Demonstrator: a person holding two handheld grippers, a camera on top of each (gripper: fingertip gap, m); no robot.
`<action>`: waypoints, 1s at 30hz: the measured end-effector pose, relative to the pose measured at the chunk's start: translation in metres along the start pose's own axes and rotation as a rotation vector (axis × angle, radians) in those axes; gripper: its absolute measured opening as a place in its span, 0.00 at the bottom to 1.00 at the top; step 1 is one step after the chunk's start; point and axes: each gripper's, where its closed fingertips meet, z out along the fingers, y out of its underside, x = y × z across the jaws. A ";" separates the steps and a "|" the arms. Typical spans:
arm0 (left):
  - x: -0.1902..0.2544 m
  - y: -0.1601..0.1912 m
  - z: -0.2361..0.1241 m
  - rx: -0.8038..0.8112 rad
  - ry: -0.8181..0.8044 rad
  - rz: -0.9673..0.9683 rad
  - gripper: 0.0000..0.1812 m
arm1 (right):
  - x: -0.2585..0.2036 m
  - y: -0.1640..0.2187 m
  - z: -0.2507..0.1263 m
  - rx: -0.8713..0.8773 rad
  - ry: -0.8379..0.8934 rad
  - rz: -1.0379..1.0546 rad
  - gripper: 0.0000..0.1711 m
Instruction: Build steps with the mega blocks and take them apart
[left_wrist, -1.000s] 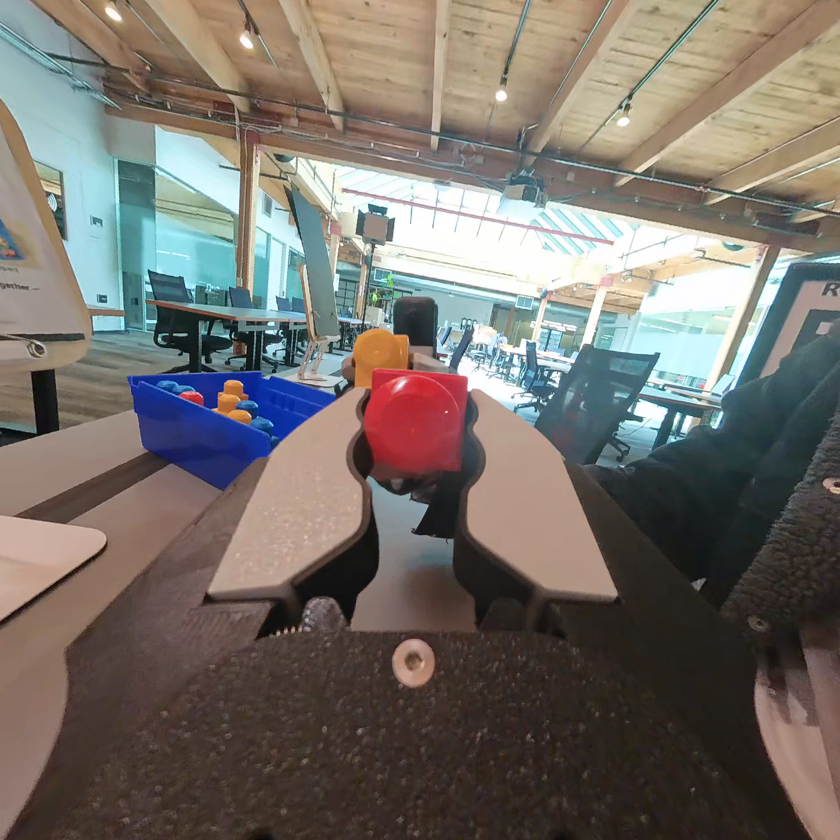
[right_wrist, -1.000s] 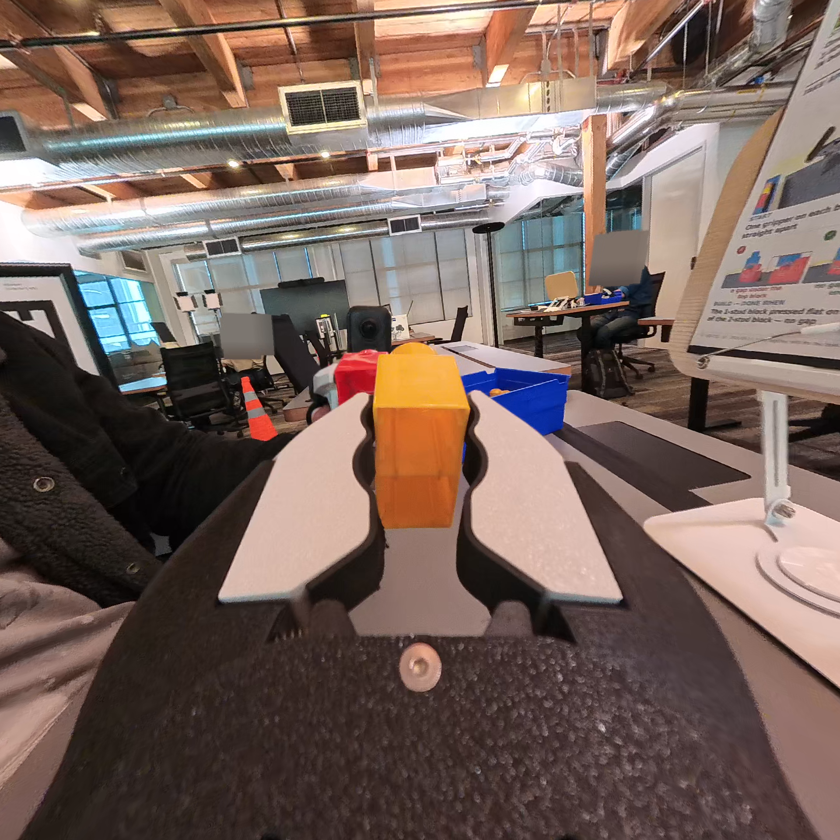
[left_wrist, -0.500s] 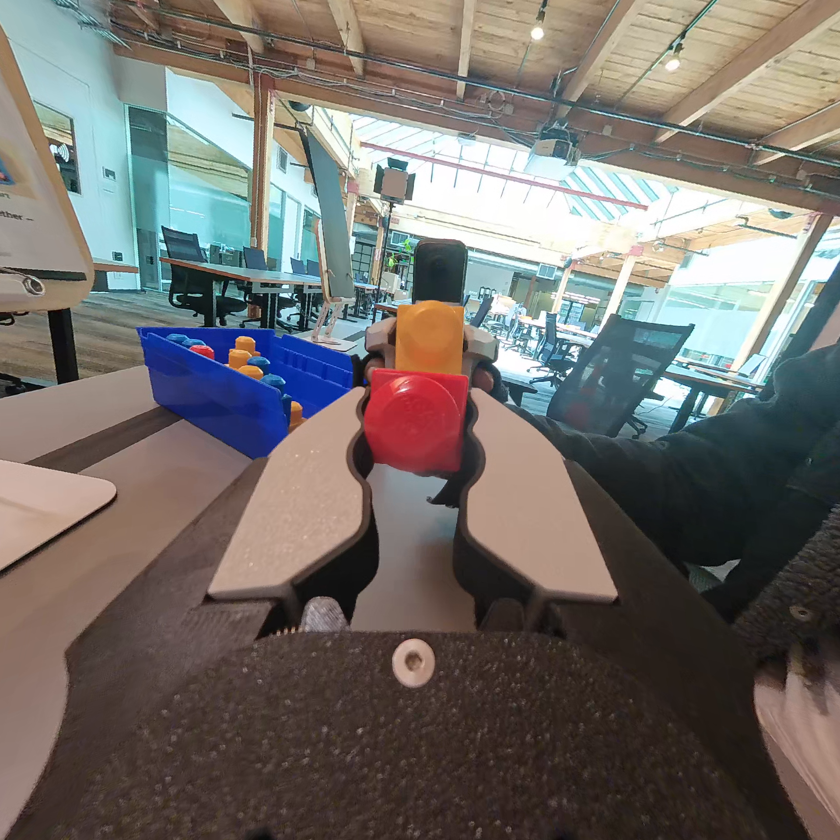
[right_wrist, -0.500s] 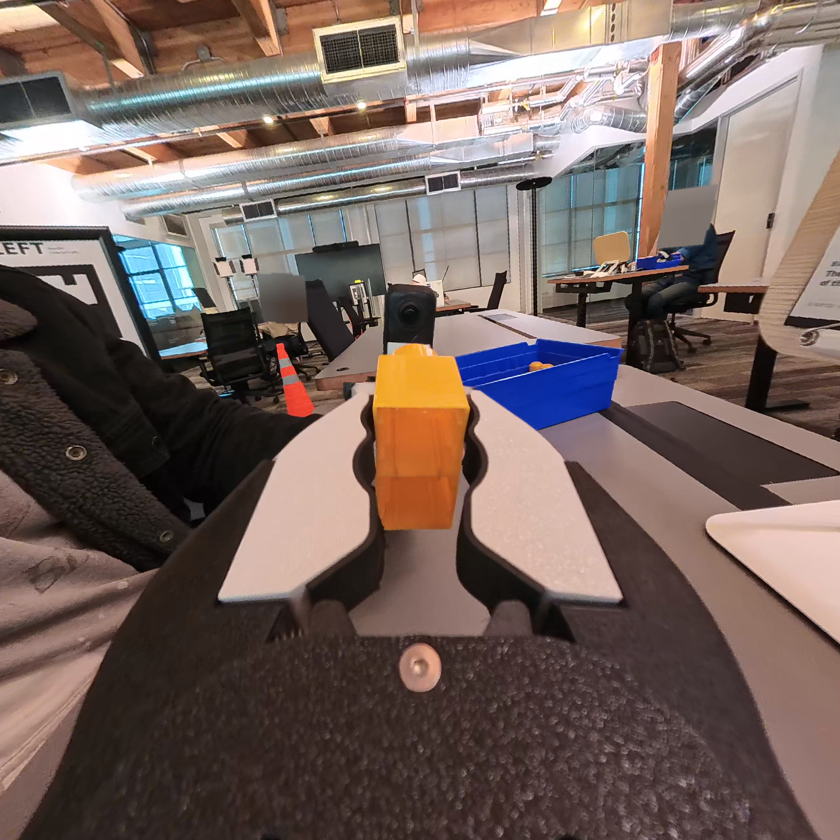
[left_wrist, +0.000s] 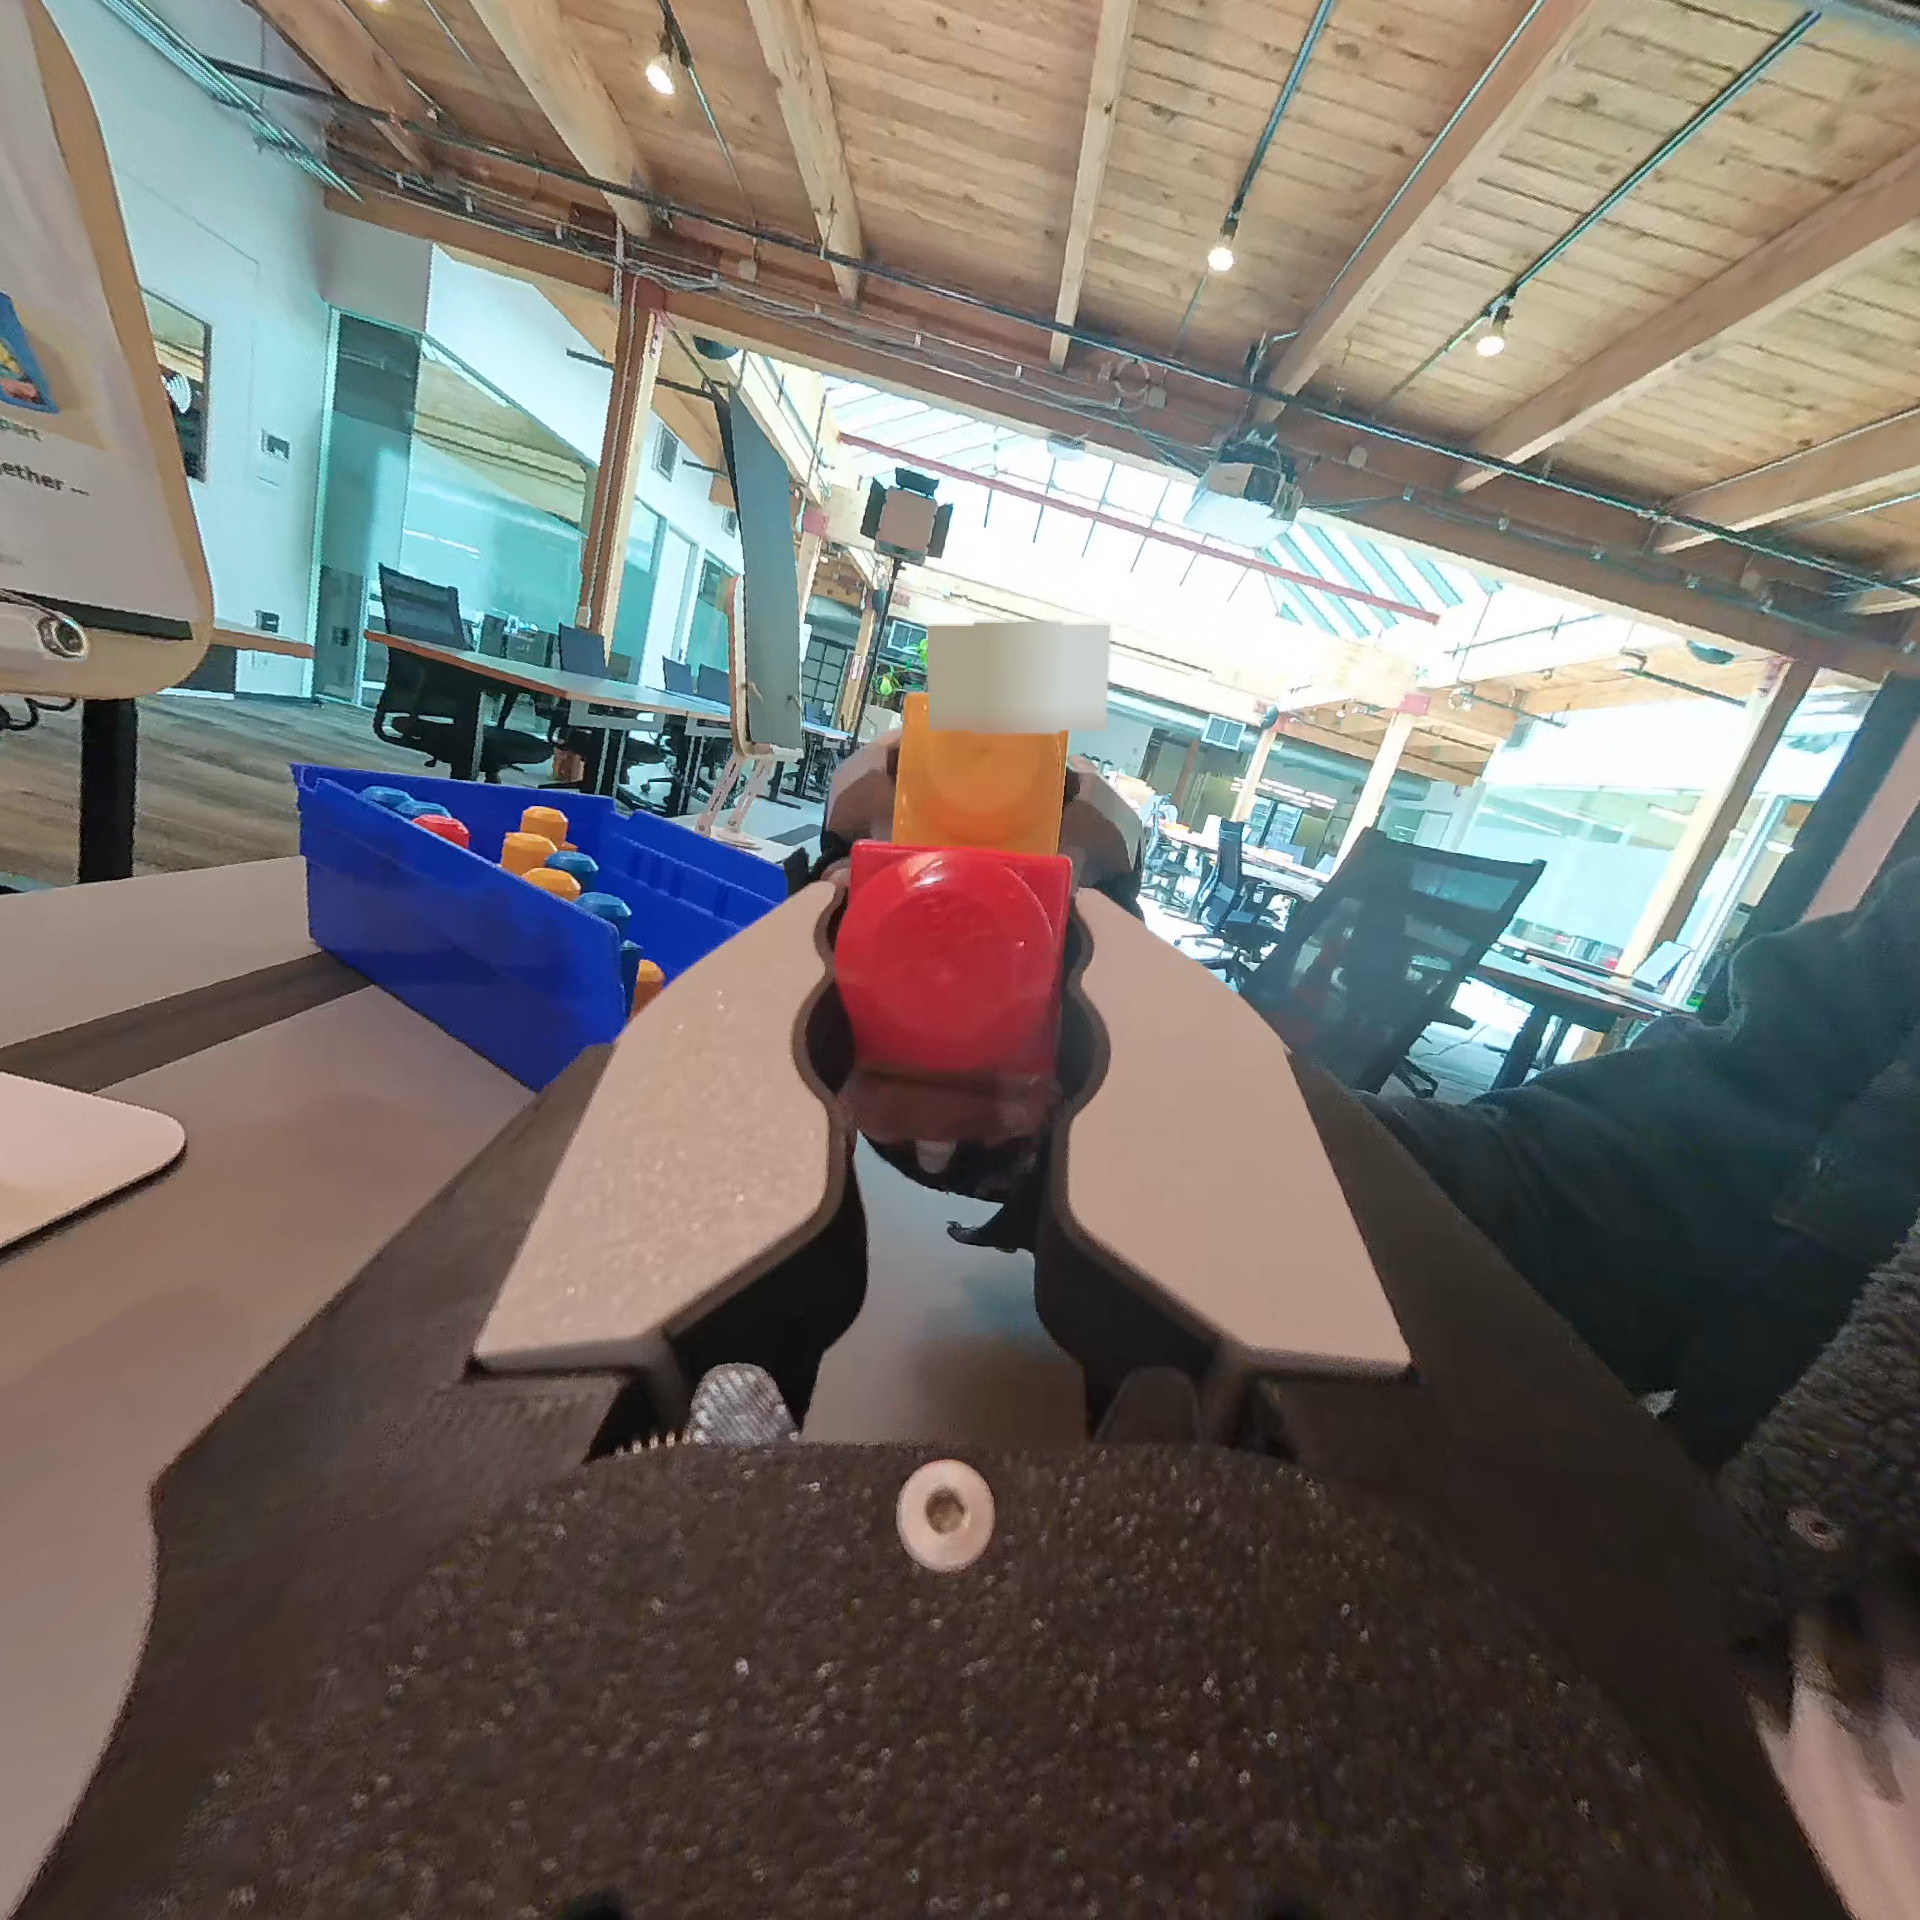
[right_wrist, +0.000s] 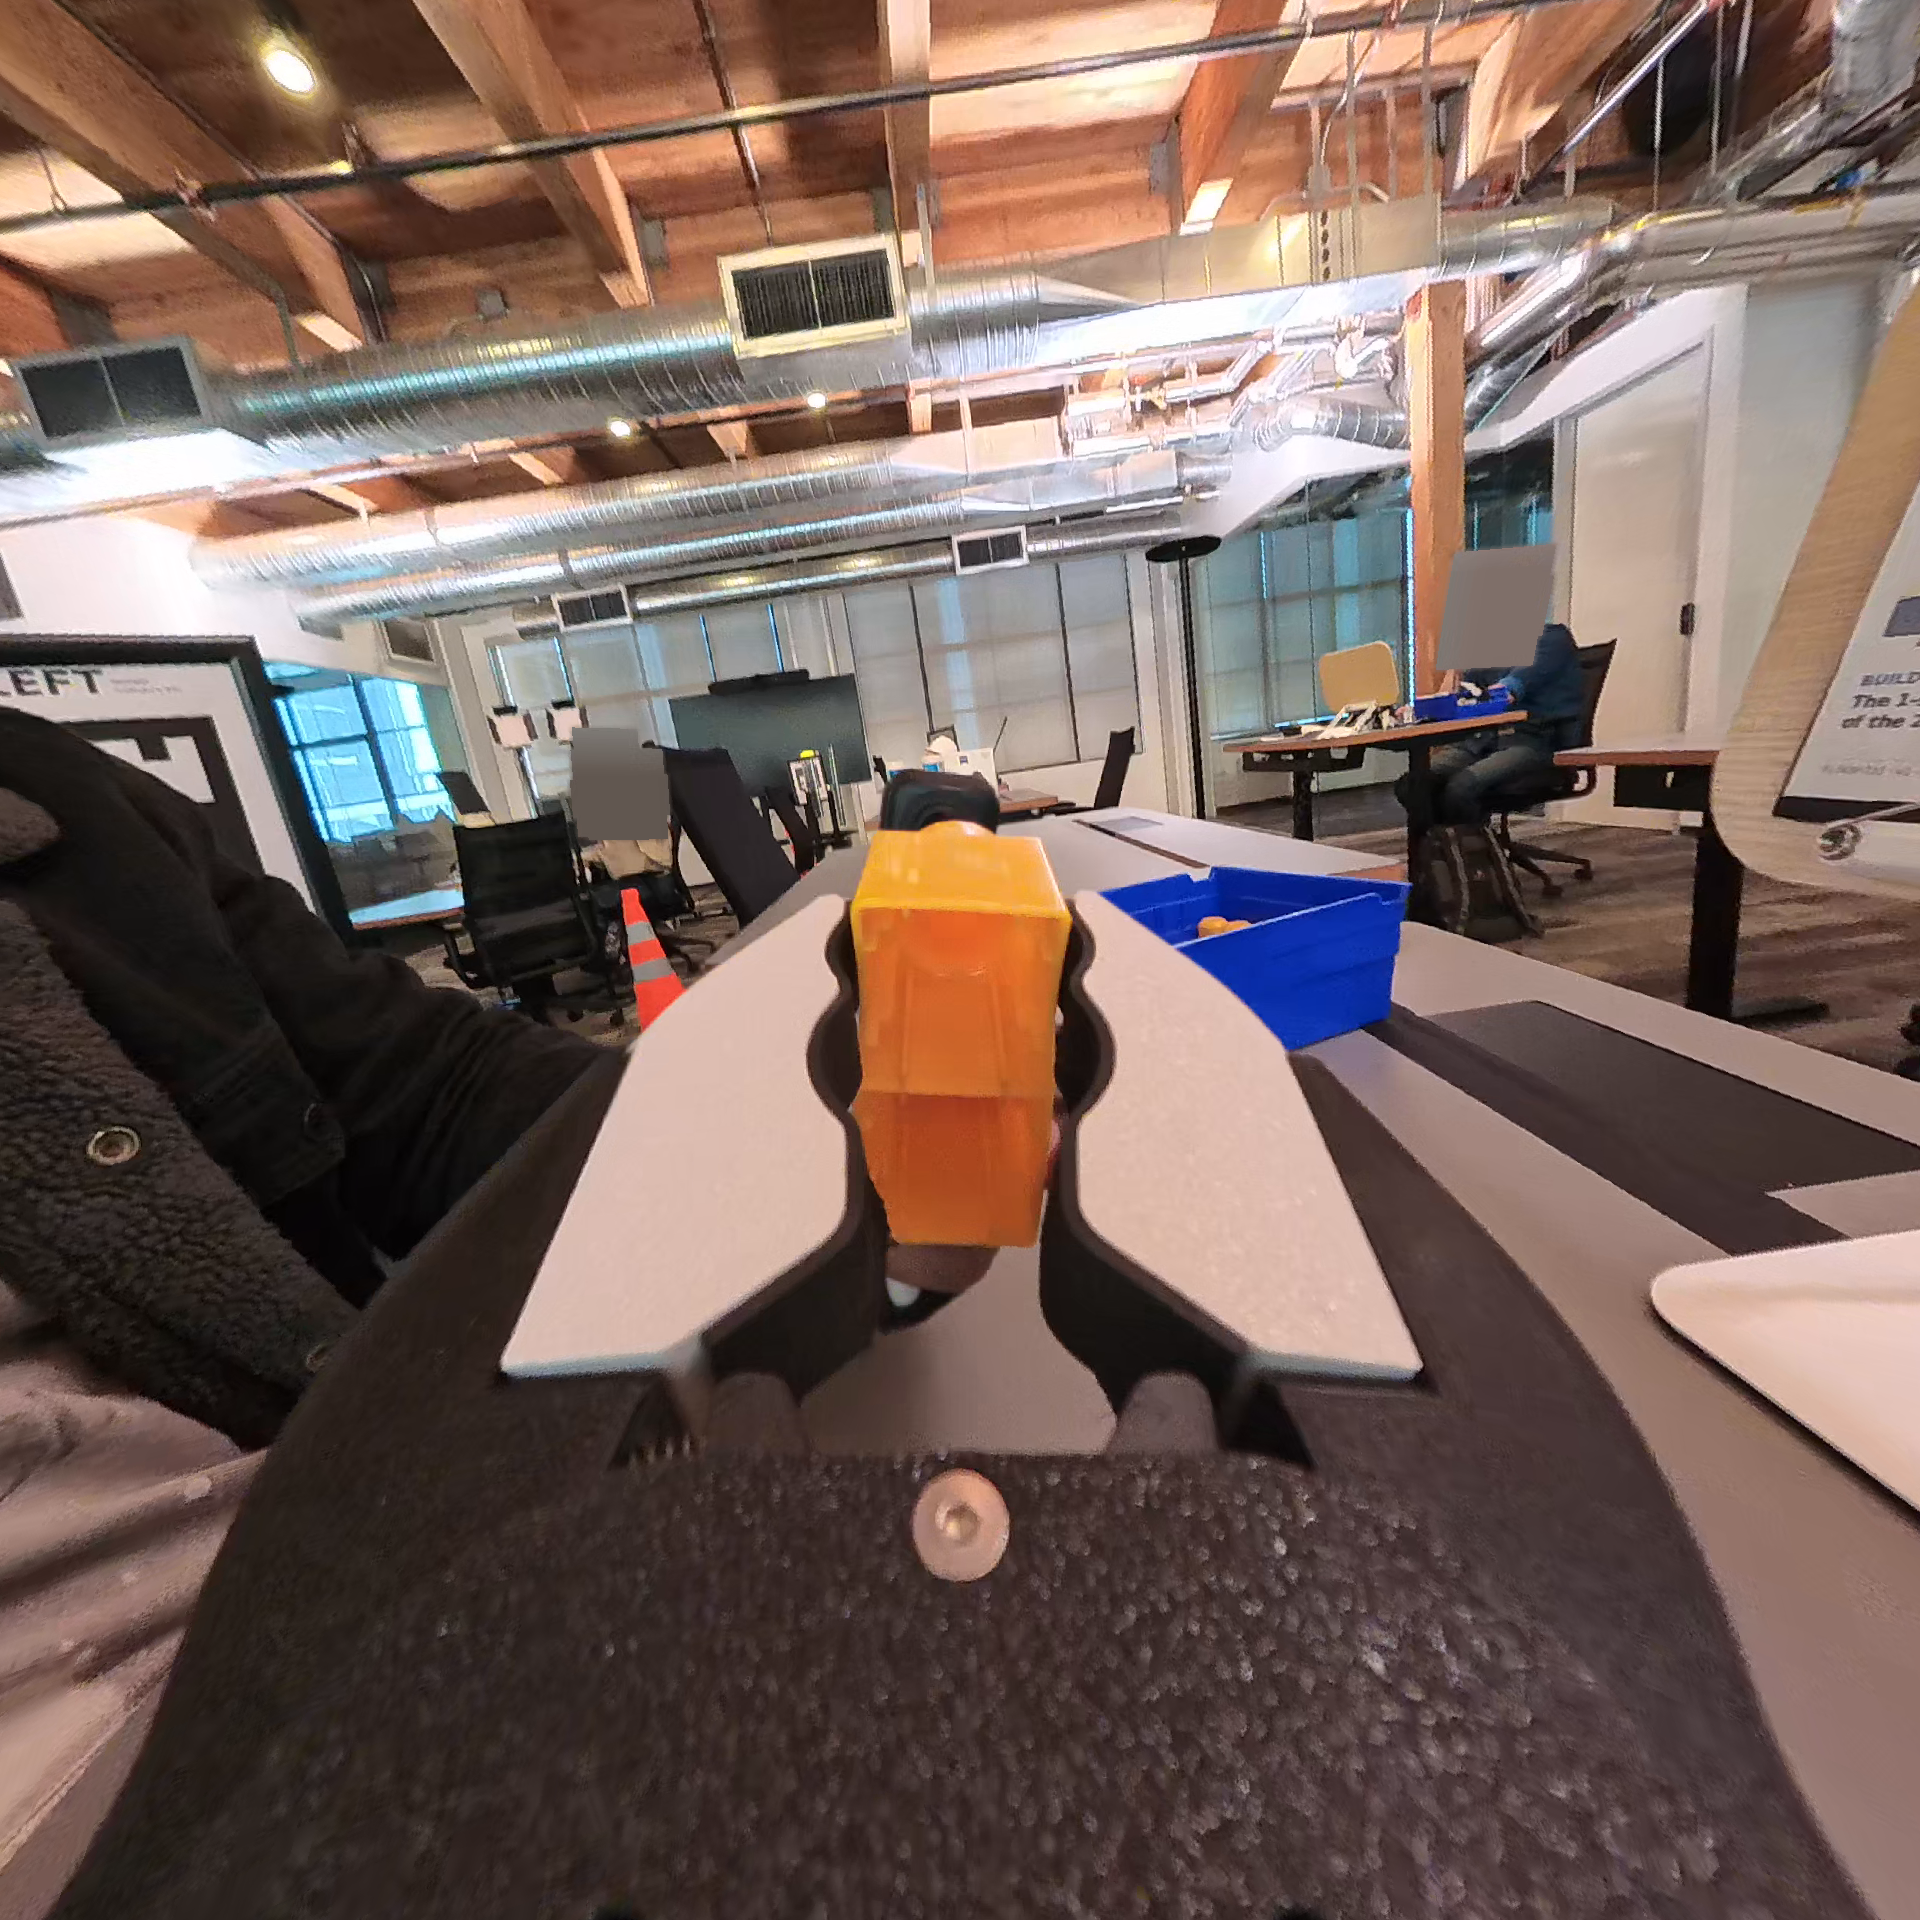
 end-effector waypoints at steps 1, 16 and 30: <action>-0.001 0.000 0.001 0.002 -0.008 0.007 0.21 | 0.001 0.000 0.000 0.007 0.002 0.000 0.20; 0.002 -0.008 0.001 0.031 0.007 -0.006 0.23 | 0.001 -0.009 -0.002 0.071 0.005 0.026 0.21; 0.005 0.005 0.021 0.068 -0.078 -0.004 0.26 | 0.003 -0.027 -0.002 0.325 -0.021 0.165 0.21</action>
